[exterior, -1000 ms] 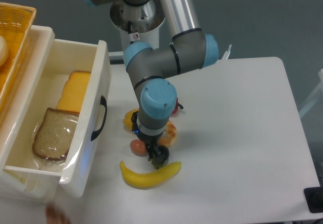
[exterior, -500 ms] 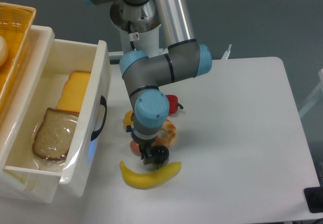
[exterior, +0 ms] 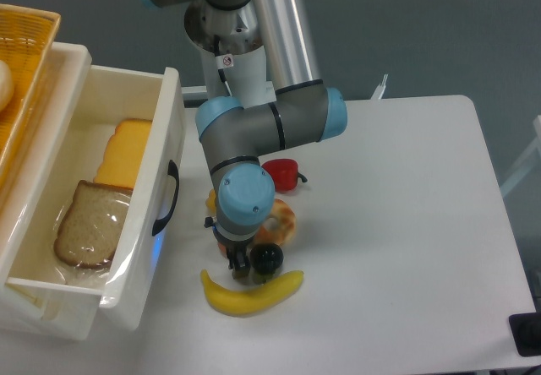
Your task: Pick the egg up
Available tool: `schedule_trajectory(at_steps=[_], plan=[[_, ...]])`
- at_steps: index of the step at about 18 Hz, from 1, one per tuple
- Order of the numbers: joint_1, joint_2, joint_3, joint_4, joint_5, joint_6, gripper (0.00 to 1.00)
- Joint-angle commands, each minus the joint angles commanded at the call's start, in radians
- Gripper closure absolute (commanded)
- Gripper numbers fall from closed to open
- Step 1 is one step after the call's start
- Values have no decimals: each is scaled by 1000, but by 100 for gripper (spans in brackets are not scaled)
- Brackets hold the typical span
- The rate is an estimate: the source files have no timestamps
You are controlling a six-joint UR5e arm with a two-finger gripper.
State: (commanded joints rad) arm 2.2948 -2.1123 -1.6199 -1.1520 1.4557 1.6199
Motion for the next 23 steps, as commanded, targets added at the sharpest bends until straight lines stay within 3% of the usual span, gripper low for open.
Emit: schedule_trajectory(at_steps=[7,15,20,23], plan=[[0,-8,-5,2,-2,0,8],[-2,-8,-3,6,-3,-14,36],[-2,-8,-6,6,-2,-12,42],[-2,-8,-5,6,-2,-12,52]])
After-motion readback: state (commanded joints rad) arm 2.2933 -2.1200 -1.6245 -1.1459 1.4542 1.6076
